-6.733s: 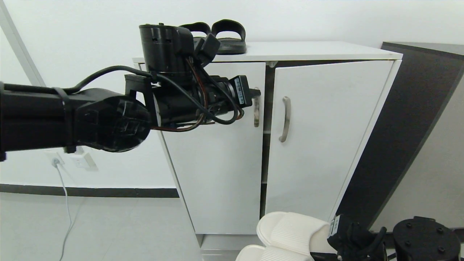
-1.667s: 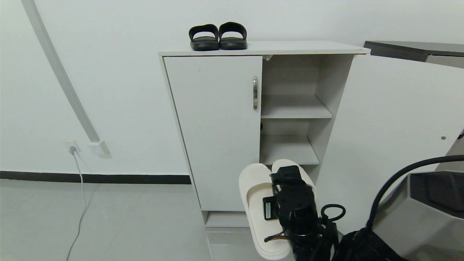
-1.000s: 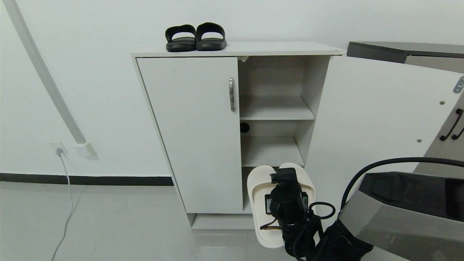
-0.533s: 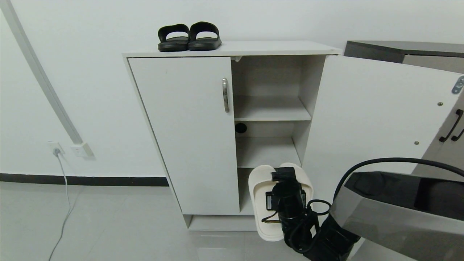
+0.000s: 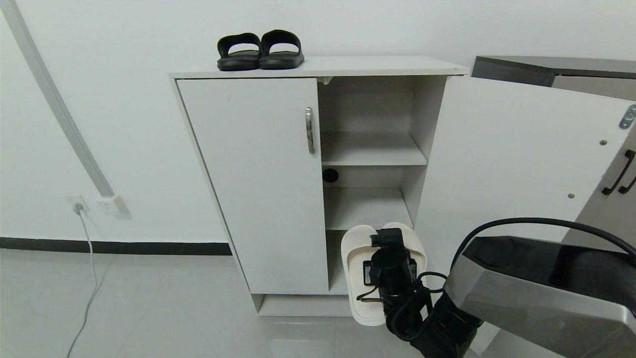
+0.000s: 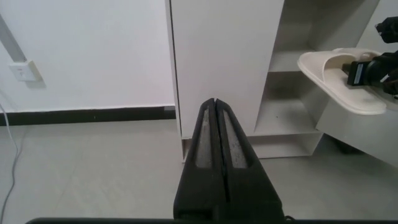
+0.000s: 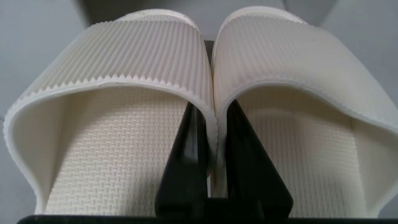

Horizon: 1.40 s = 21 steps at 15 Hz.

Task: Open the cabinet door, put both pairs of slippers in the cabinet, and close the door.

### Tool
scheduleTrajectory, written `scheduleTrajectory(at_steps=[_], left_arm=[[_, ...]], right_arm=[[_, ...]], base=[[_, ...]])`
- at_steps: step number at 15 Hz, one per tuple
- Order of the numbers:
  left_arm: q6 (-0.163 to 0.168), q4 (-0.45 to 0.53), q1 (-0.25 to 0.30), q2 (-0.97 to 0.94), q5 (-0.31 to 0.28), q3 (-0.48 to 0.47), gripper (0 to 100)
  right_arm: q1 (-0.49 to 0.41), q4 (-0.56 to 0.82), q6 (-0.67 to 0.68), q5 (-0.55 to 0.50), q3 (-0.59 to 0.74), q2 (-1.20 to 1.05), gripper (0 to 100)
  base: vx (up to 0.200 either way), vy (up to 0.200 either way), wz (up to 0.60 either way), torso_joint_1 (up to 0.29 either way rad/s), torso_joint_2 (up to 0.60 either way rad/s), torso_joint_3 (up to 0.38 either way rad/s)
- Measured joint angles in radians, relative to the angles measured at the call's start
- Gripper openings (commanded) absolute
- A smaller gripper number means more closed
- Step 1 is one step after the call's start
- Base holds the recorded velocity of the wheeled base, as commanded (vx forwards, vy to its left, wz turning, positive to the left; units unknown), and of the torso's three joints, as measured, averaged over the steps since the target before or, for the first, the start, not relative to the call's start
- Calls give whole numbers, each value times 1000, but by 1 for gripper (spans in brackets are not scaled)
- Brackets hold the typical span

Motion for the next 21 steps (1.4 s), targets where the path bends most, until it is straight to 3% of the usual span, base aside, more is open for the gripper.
scheduleTrajectory(at_steps=[5, 16, 19, 21], left_arm=[[0, 0, 0, 0, 0, 0, 0], [-2, 0, 0, 0, 0, 0, 0], [-4, 0, -1, 0, 2, 0, 0], [-4, 0, 0, 0, 3, 0, 0]], right_arm=[[-2, -13, -5, 1, -10, 20, 0], [-16, -22, -4, 12, -53, 70, 0], [-19, -148, -72, 10, -52, 87, 0], [-29, -336, -188, 7, -50, 109, 0]], base=[[0, 0, 0, 0, 0, -18], [0, 0, 0, 5, 2, -166], [0, 0, 0, 0, 0, 0], [0, 0, 0, 0, 0, 0]])
